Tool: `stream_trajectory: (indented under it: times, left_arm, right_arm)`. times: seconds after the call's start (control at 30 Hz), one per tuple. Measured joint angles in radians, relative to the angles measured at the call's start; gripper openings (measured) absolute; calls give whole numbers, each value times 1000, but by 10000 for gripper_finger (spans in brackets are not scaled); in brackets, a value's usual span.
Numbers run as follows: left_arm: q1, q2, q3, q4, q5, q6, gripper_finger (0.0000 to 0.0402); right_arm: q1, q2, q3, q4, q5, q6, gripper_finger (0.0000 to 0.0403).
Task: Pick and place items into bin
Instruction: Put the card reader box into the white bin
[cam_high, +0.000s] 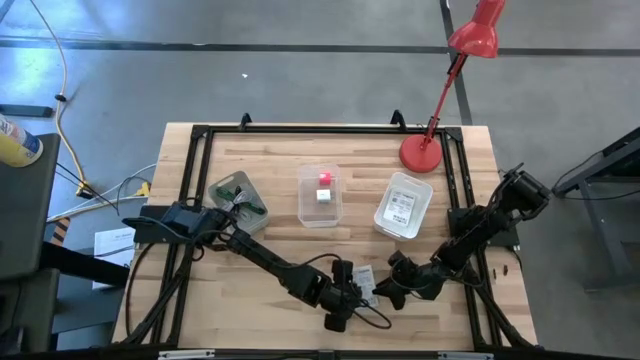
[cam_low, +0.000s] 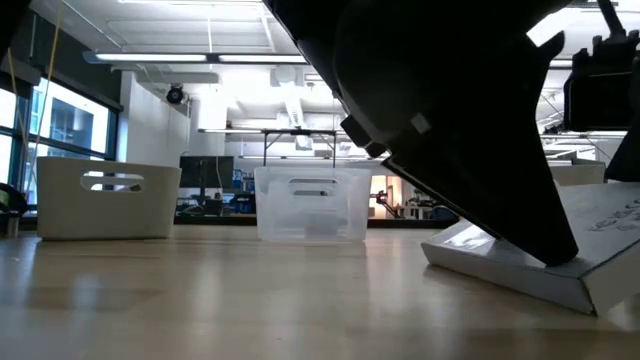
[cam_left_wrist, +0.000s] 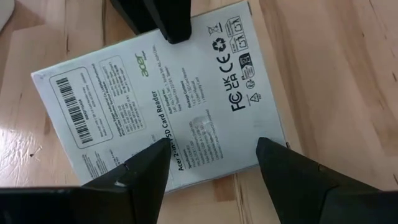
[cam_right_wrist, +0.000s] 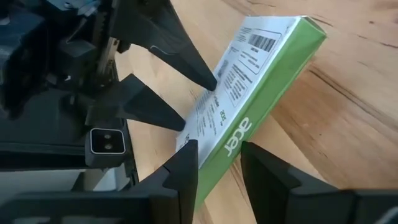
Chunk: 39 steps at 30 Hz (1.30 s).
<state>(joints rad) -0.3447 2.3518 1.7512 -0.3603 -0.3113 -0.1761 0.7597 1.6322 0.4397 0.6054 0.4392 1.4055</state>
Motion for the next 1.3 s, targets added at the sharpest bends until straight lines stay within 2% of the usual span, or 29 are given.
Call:
stream_trajectory:
  times: [0.33,0.77,1.03,1.3]
  left_arm:
    - [-6,-1,-1,0,-23,12,232]
    - [-6,-1,-1,5,-22,15,232]
    - [-6,0,-1,5,-34,11,232]
    - [-6,-1,-1,1,-41,12,232]
  right_arm:
    - [0,-1,0,43,9,-13,78]
    - [-6,-2,2,40,0,9,118]
    - [-47,-3,6,19,-41,27,117]
    - [-65,-3,56,-88,-44,7,107]
